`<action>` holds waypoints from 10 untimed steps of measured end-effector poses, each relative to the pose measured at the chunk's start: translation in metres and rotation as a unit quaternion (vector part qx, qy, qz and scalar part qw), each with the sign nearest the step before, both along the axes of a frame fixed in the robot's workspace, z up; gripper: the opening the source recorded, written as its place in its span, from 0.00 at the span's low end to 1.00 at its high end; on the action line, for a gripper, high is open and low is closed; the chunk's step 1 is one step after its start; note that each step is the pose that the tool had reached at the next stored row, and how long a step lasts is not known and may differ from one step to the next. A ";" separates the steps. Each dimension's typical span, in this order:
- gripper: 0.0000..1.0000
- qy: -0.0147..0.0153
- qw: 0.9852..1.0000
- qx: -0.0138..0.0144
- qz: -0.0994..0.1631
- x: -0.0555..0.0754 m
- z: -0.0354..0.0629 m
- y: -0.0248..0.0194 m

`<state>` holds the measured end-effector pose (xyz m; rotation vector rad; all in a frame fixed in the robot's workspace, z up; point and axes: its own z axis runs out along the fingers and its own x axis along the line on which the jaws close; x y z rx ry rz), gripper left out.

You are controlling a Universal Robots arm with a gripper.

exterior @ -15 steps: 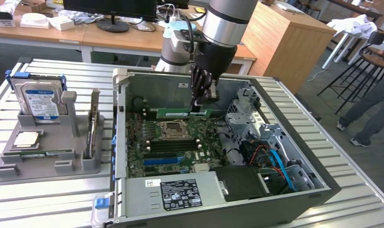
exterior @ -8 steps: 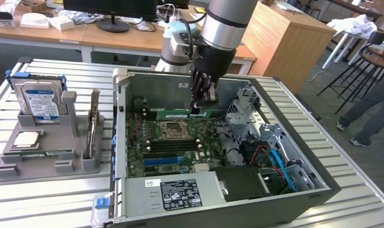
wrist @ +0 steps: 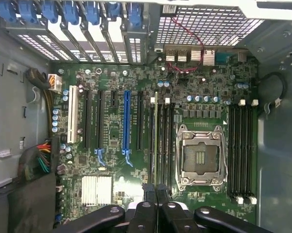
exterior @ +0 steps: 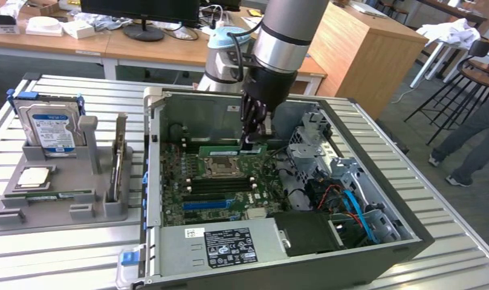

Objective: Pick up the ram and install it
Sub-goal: 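Insert the ram into the slot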

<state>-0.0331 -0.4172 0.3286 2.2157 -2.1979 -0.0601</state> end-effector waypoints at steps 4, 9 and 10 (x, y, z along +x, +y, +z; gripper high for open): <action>0.12 0.000 1.000 0.000 0.000 0.000 -0.0067 0.0000; 0.12 0.000 1.000 0.000 0.000 0.000 -0.0140 0.0000; 0.12 0.000 1.000 0.000 0.000 0.000 -0.0153 0.0000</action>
